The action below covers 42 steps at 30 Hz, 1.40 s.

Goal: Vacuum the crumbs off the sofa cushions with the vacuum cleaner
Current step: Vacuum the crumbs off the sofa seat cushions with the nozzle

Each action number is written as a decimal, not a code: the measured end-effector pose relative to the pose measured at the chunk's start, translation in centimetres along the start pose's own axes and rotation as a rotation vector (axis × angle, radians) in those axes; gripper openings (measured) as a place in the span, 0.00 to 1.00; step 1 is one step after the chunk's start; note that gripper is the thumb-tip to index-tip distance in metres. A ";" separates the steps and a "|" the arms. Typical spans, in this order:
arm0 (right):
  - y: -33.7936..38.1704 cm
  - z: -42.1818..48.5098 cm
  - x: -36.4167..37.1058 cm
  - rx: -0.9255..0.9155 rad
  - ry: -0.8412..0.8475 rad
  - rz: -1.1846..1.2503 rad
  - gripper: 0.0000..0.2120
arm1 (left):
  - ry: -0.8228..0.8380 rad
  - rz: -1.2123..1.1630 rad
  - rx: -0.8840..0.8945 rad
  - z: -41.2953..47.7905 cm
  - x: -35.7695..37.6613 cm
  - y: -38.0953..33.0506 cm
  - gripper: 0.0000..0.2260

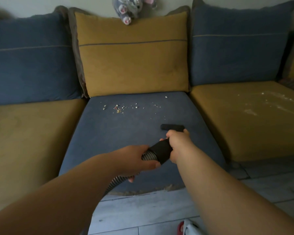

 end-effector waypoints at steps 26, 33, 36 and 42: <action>1.4 2.9 4.8 0.004 0.071 -0.051 0.37 | -0.084 0.006 -0.052 1.9 -3.2 2.1 0.18; 1.8 3.4 2.6 -0.009 0.010 -0.018 0.36 | -0.028 -0.011 -0.001 3.3 -2.5 0.9 0.16; 2.8 3.9 0.0 -0.037 -0.055 0.010 0.35 | -0.006 -0.019 0.056 4.9 -1.4 -0.6 0.15; 3.8 5.1 -0.7 -0.066 -0.090 0.012 0.34 | -0.006 -0.027 0.079 7.0 -0.8 -0.9 0.14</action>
Point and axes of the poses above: each hand's wrist, its own z-axis towards the middle knuckle, its own x-axis out of the palm, y = z × x, the point moved 6 cm from there along z, towards the middle knuckle, and after that the axes turned 2 degrees about x, right-handed, at the moved point
